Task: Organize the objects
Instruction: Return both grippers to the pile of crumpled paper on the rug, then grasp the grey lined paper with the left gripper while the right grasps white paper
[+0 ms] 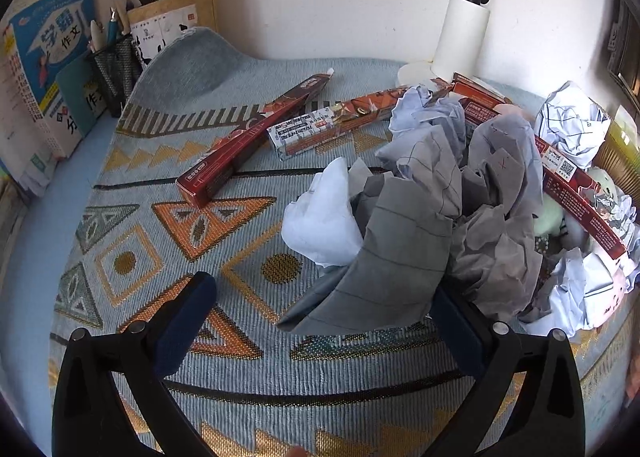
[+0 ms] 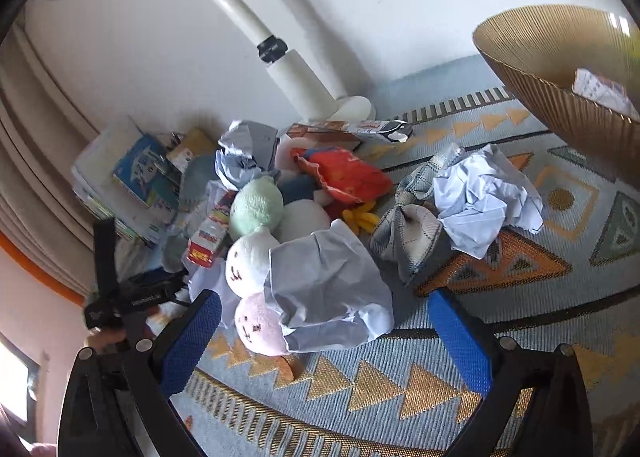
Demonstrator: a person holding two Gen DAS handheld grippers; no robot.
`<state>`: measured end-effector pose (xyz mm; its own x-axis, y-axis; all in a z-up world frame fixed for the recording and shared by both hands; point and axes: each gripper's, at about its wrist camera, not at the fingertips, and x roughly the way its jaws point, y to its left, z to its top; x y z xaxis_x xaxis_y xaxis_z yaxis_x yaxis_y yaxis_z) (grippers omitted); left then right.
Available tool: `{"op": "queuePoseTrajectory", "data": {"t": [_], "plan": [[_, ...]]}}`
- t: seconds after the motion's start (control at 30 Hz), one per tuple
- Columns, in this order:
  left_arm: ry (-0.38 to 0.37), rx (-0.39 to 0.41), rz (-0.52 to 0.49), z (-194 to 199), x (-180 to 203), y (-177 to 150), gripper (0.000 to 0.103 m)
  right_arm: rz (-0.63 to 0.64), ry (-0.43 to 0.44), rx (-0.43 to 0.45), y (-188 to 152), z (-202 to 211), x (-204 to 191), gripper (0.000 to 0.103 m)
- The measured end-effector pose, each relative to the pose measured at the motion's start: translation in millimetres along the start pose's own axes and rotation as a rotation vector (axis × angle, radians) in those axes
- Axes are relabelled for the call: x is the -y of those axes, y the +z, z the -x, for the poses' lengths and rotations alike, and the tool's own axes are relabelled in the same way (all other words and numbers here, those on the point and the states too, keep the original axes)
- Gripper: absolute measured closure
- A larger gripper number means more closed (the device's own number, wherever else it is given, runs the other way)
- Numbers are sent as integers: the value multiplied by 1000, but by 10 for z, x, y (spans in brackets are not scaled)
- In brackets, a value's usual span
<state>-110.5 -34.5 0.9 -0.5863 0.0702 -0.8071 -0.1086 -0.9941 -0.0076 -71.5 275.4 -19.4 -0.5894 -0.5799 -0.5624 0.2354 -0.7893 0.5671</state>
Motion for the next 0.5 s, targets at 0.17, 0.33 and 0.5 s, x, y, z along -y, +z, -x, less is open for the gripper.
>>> {"op": "queuePoseTrajectory", "data": {"t": [0.17,0.33,0.5], "plan": [[0,0,0,-4,-2,4,0,3,-3,-1,1,-2,-11,0],[0,0,0,-4,-2,4,0,-12,13,5,0,2,0,0],[0,0,0,-6,-4,5,0,-11,11,6,0,-7,-17,0]]}}
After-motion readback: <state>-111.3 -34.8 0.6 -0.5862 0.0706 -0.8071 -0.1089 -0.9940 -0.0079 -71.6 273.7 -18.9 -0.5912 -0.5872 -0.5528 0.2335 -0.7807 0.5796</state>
